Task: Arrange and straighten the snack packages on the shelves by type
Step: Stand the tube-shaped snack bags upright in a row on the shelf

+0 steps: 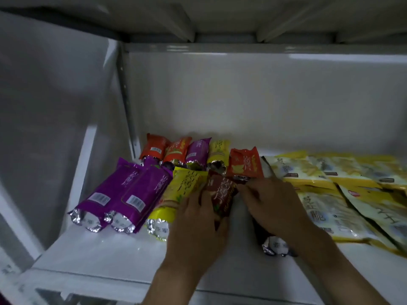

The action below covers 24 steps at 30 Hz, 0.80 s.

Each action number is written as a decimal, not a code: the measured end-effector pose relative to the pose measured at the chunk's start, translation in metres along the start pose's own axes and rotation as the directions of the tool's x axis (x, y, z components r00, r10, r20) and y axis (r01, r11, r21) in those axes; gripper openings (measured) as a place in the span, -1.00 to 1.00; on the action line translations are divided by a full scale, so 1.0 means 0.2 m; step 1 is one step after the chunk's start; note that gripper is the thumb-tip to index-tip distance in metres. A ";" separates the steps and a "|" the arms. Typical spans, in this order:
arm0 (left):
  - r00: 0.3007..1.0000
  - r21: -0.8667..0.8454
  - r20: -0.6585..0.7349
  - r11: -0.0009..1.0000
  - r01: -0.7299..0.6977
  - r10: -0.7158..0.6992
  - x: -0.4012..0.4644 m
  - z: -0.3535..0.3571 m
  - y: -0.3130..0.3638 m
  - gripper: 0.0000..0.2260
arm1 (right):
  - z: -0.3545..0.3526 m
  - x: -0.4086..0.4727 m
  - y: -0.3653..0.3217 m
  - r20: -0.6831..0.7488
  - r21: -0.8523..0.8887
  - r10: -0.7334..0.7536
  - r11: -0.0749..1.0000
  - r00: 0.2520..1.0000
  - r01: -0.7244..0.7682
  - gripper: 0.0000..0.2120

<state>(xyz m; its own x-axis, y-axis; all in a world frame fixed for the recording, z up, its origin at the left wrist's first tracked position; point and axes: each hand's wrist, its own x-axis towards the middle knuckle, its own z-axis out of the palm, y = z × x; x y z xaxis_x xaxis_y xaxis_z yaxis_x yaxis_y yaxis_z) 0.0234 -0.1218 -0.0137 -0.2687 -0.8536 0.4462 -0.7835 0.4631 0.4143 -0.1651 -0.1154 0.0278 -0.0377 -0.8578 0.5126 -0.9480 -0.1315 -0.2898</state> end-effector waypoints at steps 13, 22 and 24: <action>0.936 -0.375 -0.350 0.910 -0.177 0.038 0.08 -0.03 0.11 -0.35 | -0.10 0.10 -0.07 0.081 0.530 0.258 0.807 0.963 -0.261 -0.47; 0.990 -0.881 0.068 0.459 0.116 -0.120 0.45 0.02 0.17 -0.78 | -0.07 0.19 0.04 0.123 0.910 0.364 0.329 0.923 -0.251 -0.61; 0.980 -0.881 0.183 0.429 0.199 -0.077 0.48 0.05 0.17 -0.79 | -0.06 0.20 0.06 0.141 0.897 0.381 0.342 0.914 -0.281 -0.54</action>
<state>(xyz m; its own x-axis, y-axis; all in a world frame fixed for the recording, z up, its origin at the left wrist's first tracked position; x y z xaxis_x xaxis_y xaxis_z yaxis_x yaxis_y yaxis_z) -0.0344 -0.1909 0.0349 -0.3054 -0.9161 0.2598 0.1041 0.2391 0.9654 -0.1809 -0.1452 0.0537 -0.3515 -0.9039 0.2437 -0.0305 -0.2491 -0.9680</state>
